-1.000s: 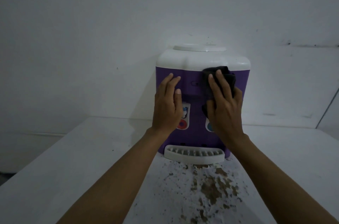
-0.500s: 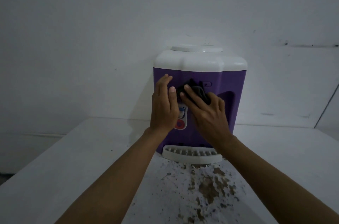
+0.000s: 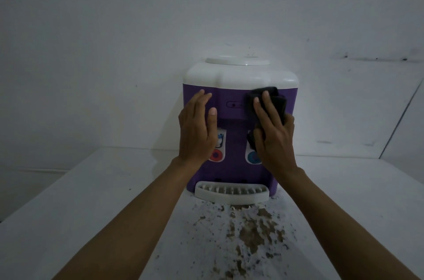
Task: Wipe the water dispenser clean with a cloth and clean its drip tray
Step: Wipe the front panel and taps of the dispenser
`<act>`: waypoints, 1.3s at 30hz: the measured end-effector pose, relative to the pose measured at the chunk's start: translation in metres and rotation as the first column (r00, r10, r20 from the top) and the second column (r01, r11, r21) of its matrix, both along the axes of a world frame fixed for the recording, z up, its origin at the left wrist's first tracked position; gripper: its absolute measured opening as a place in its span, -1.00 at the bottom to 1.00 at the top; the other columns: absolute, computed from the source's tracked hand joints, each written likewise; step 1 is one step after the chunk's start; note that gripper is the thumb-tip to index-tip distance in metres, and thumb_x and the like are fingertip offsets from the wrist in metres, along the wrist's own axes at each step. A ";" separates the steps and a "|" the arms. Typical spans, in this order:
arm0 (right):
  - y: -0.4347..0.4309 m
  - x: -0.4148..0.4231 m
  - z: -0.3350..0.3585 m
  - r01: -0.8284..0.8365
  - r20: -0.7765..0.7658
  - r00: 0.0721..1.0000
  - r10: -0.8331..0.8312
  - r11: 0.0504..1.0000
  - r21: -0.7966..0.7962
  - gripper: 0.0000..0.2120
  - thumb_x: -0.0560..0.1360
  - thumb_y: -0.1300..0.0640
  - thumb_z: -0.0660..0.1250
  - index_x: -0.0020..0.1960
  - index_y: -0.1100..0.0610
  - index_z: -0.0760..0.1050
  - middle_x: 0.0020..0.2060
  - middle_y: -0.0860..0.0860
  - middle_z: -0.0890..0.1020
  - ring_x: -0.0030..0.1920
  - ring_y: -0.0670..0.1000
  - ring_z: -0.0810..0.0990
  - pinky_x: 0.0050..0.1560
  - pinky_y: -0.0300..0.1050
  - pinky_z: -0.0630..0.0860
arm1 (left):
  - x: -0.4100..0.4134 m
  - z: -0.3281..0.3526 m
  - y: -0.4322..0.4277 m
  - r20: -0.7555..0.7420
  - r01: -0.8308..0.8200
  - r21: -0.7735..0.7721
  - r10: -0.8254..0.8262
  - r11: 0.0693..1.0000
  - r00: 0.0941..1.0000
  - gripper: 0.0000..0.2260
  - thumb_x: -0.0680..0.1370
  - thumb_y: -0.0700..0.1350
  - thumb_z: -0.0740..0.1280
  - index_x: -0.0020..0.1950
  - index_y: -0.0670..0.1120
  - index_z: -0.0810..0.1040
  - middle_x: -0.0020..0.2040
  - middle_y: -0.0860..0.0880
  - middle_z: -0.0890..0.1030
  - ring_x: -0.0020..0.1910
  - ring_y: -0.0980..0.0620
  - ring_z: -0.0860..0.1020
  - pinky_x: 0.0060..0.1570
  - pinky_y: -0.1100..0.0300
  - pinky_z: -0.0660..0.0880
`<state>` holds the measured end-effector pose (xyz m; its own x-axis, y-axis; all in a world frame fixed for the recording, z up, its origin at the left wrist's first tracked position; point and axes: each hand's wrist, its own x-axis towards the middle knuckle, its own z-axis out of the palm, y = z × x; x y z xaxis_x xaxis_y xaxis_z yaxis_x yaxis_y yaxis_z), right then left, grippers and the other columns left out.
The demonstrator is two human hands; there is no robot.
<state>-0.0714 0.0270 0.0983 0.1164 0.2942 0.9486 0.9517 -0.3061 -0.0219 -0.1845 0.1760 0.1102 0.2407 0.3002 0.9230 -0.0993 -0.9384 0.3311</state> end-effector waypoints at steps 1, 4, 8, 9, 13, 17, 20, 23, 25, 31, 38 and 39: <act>-0.001 0.001 -0.009 -0.006 -0.015 1.000 0.006 1.000 -0.011 -0.51 0.54 0.23 0.14 0.48 0.18 0.25 0.50 0.13 0.19 0.33 0.17 0.30 0.25 -0.12 0.23 | 0.001 -0.001 -0.001 -0.001 -0.021 0.034 0.021 0.999 1.000 -0.63 0.64 -0.03 0.09 0.36 -0.17 0.43 0.39 -0.15 0.44 0.39 -0.09 0.38 0.38 0.06 0.25; -0.006 0.008 -0.016 -0.003 -0.090 0.996 0.004 1.000 0.010 -0.50 0.56 0.18 0.10 0.50 0.14 0.20 0.51 0.09 0.17 0.32 0.19 0.31 0.25 -0.04 0.28 | 0.007 0.001 -0.008 -0.013 -0.033 0.150 0.036 0.988 0.999 -0.64 0.64 -0.06 0.12 0.38 -0.18 0.43 0.42 -0.16 0.42 0.46 -0.12 0.30 0.44 -0.08 0.21; -0.001 0.014 0.011 0.032 -0.171 0.985 -0.012 0.993 0.116 -0.49 0.56 0.17 0.07 0.50 0.18 0.18 0.52 0.11 0.15 0.36 0.17 0.31 0.26 -0.14 0.21 | 0.016 0.009 -0.016 -0.013 -0.016 0.232 0.020 0.973 1.000 -0.64 0.63 -0.10 0.16 0.41 -0.17 0.39 0.47 -0.17 0.36 0.51 -0.13 0.21 0.49 -0.13 0.11; -0.001 0.015 0.014 0.034 -0.159 0.987 -0.015 0.992 0.118 -0.49 0.56 0.18 0.07 0.50 0.18 0.18 0.52 0.11 0.15 0.37 0.17 0.30 0.26 -0.16 0.20 | 0.019 0.011 -0.018 -0.015 -0.014 0.246 0.019 0.969 1.000 -0.63 0.63 -0.10 0.17 0.42 -0.17 0.38 0.47 -0.17 0.35 0.52 -0.13 0.20 0.49 -0.13 0.10; -0.006 0.018 -0.008 0.012 -0.106 0.994 -0.006 0.998 0.055 -0.48 0.54 0.19 0.10 0.50 0.14 0.19 0.52 0.07 0.14 0.35 0.18 0.29 0.30 -0.06 0.26 | 0.025 0.014 -0.024 -0.031 -0.019 0.282 0.029 0.959 0.999 -0.61 0.64 -0.09 0.17 0.45 -0.17 0.35 0.50 -0.17 0.30 0.54 -0.14 0.15 0.51 -0.11 0.05; -0.020 0.030 -0.029 0.059 -0.112 0.992 -0.057 0.998 0.010 -0.48 0.54 0.16 0.11 0.50 0.10 0.19 0.52 0.07 0.15 0.33 0.22 0.29 0.27 0.07 0.34 | 0.030 0.014 -0.025 -0.041 -0.064 0.295 0.080 0.953 0.996 -0.59 0.63 -0.04 0.18 0.47 -0.13 0.34 0.52 -0.16 0.27 0.55 -0.16 0.11 0.51 -0.15 0.04; -0.022 0.032 -0.021 0.080 -0.200 0.978 -0.066 0.995 0.064 -0.47 0.55 0.16 0.09 0.51 0.14 0.16 0.52 0.10 0.12 0.34 0.22 0.30 0.29 0.01 0.29 | 0.033 0.011 -0.028 -0.047 -0.099 0.312 0.119 0.945 0.992 -0.57 0.62 -0.03 0.20 0.49 -0.08 0.30 0.53 -0.16 0.25 0.55 -0.18 0.09 0.49 -0.20 0.05; -0.016 0.027 0.001 0.069 -0.155 0.986 -0.061 0.996 0.049 -0.49 0.57 0.16 0.09 0.51 0.18 0.15 0.52 0.14 0.12 0.36 0.22 0.30 0.29 -0.08 0.22 | 0.037 0.009 -0.031 -0.048 -0.113 0.314 0.135 0.943 0.990 -0.55 0.62 -0.03 0.23 0.50 -0.06 0.27 0.54 -0.17 0.22 0.56 -0.19 0.06 0.47 -0.24 0.06; -0.013 0.027 0.013 0.062 -0.123 0.991 -0.057 0.997 0.036 -0.50 0.57 0.15 0.09 0.51 0.18 0.17 0.52 0.15 0.12 0.37 0.20 0.27 0.29 -0.09 0.21 | 0.040 0.008 -0.034 -0.046 -0.117 0.300 0.137 0.947 0.990 -0.55 0.62 -0.03 0.22 0.50 -0.05 0.27 0.55 -0.17 0.20 0.56 -0.19 0.03 0.47 -0.25 0.06; -0.012 0.036 0.013 0.005 -0.296 0.953 0.063 0.975 0.224 -0.48 0.60 0.17 0.06 0.54 0.17 0.07 0.51 0.16 0.15 0.43 0.03 0.19 0.34 -0.23 0.13 | 0.042 0.007 -0.033 -0.044 -0.126 0.300 0.145 0.946 0.988 -0.55 0.62 -0.02 0.21 0.50 -0.05 0.27 0.55 -0.17 0.20 0.56 -0.20 0.03 0.47 -0.26 0.05; -0.016 0.044 -0.049 0.016 -0.485 0.871 0.078 0.982 0.187 -0.41 0.53 -0.05 -0.01 0.54 -0.02 0.02 0.26 0.14 0.44 0.06 0.19 0.47 0.03 0.14 0.54 | 0.046 0.004 -0.031 -0.029 -0.144 0.306 0.160 0.941 0.987 -0.55 0.62 -0.02 0.23 0.50 -0.05 0.28 0.56 -0.18 0.18 0.56 -0.24 0.02 0.47 -0.27 0.02; -0.018 0.039 -0.051 0.007 -0.493 0.866 0.081 0.985 0.175 -0.41 0.54 -0.05 -0.01 0.55 0.00 0.02 0.28 0.14 0.43 0.07 0.18 0.46 0.05 0.14 0.53 | 0.046 0.005 -0.031 -0.025 -0.149 0.308 0.165 0.940 0.986 -0.56 0.62 -0.02 0.23 0.49 -0.05 0.29 0.55 -0.19 0.19 0.55 -0.24 0.03 0.47 -0.27 0.01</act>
<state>-0.0326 0.0089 0.0470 0.5773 0.1517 0.8023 0.8110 -0.2207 -0.5419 -0.1384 0.1453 0.1148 0.2613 0.0449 0.9642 0.0668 -0.9974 0.0283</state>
